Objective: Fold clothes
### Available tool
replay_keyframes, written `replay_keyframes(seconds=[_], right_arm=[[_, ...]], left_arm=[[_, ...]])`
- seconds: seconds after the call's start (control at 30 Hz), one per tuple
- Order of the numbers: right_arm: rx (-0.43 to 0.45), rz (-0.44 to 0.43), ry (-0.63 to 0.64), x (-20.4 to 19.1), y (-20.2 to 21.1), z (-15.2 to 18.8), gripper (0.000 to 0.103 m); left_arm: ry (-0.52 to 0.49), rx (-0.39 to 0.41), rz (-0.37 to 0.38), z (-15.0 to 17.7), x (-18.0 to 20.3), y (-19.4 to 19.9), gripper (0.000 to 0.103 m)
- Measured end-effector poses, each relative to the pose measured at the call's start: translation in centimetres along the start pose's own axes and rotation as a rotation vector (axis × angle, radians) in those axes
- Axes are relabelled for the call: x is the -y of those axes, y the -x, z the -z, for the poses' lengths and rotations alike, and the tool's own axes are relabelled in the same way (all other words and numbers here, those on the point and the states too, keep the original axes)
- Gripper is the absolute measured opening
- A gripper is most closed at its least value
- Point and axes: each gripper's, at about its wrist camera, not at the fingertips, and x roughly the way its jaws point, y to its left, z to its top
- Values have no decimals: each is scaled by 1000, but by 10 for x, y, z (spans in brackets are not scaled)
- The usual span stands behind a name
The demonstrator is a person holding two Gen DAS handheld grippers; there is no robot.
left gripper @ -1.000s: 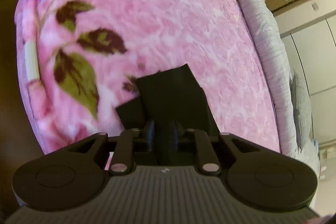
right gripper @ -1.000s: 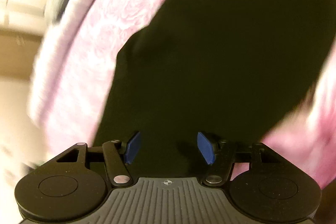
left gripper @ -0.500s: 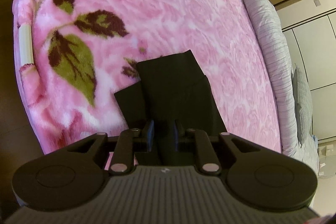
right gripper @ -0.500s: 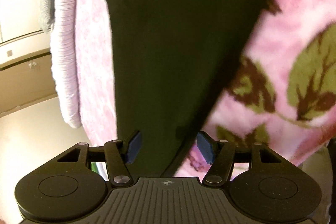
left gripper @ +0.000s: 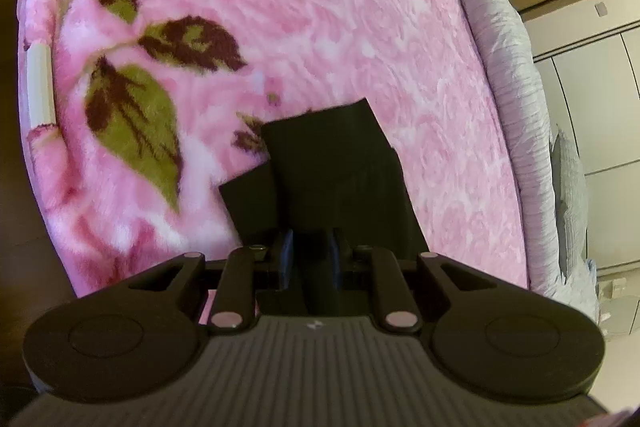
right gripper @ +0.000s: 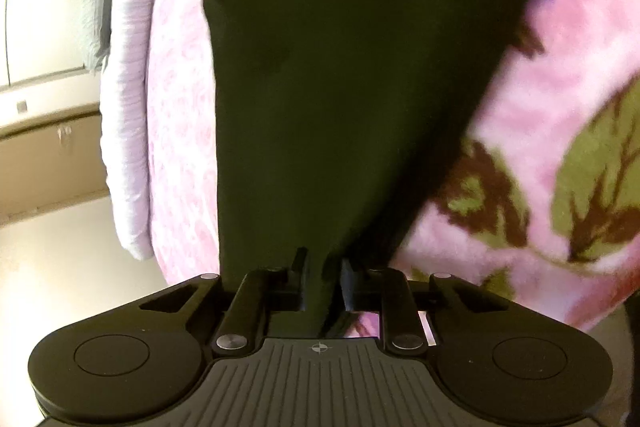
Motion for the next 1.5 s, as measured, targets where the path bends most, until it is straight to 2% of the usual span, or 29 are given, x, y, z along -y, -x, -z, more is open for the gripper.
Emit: replay_keyframes(seconds=[0.17,0.23,0.27,0.3,0.33,0.47,0.57,1.0,1.1,1.17,1.23,1.3,1.37,1.4,1.5], right_arm=[[-8,76,78,-12,7,-2,21],[13,67,63,-9,16,2,21],[21,69,75,-10,18,3,21],[27,72,88,-10,21,4,18],[29,81,104,-11,23,5,5],[50,67,161,-15,37,13,4],[50,62,198,-16,51,18,4],[45,225,238,2,31,33,4],[12,255,261,4,30,33,4],[-7,293,300,-4,34,34,5],[-17,345,353,-14,42,34,5],[43,391,391,-16,65,32,5],[105,434,422,-18,88,28,5],[151,437,392,-13,103,21,5],[297,392,316,-1,143,-2,5]], left_arm=[[24,-9,10,-8,-2,-4,14],[-5,-13,13,-9,-1,-5,9],[-30,-11,15,-9,1,-4,0],[-59,-7,19,-9,3,-2,0],[-89,-2,22,-8,6,-1,0],[-212,52,67,-5,17,20,0],[-293,58,66,0,18,31,0],[-543,-2,-73,16,2,15,2],[-631,-21,-132,19,8,8,8],[-764,-26,-215,26,27,10,9],[-847,-30,-297,34,40,17,9],[-916,-33,-378,42,52,24,8],[-948,-43,-394,56,65,35,6],[-955,-49,-373,65,72,39,6],[-973,-119,-216,108,101,37,6]])
